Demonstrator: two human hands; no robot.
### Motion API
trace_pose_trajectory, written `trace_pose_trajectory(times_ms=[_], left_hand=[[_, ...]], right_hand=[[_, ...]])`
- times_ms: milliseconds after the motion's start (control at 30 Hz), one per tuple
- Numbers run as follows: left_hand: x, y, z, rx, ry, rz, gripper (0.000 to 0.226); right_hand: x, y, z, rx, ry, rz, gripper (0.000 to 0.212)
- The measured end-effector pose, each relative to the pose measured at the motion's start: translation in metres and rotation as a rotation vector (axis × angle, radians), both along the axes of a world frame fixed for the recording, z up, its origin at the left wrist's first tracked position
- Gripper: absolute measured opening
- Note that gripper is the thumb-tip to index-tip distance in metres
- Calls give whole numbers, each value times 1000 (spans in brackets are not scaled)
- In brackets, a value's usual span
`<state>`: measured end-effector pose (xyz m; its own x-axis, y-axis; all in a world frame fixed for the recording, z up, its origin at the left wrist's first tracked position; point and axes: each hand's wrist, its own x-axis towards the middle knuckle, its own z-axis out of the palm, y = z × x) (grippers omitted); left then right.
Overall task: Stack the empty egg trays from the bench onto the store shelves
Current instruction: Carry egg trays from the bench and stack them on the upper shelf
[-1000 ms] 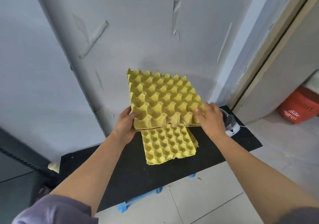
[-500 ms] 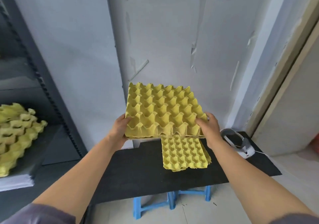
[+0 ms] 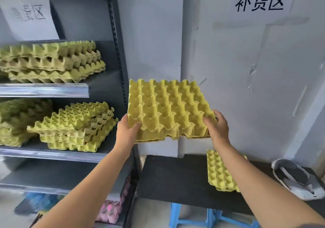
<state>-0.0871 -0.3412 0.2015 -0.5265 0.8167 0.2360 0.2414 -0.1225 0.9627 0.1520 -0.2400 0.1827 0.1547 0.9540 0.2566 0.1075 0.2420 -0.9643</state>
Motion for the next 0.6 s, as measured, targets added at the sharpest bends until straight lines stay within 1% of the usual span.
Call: trace_pose_trajectory(times_ms=[133,200,267,300,367,467,600], left_hand=[[-64,-48,-11,-66,27,109,25],[-100,-80,-17,-102,44,146,36],[-130,-107,-23,-140,85,113,47],[-143,-117,-27,-161,135,93,48],[-170,-134,-35,-228,228,88,42],[-198,-145,-48,-274,195,120,42],[-226,-156,-57,-291,175,147,47]], right_hand=[[-68,-29,-8,7,-43,79,25],[-108,-47,-20,-34,-48,78,30],[-138,-64,-33,-107,-28,-12,36],[-150,-72,-42,-138,-11,-46,36],[-170,-86,-60,-182,28,-68,34],[-192,-102,-76,-217,38,-77,32],[-218,-120,-80,-233,21,-9,30]])
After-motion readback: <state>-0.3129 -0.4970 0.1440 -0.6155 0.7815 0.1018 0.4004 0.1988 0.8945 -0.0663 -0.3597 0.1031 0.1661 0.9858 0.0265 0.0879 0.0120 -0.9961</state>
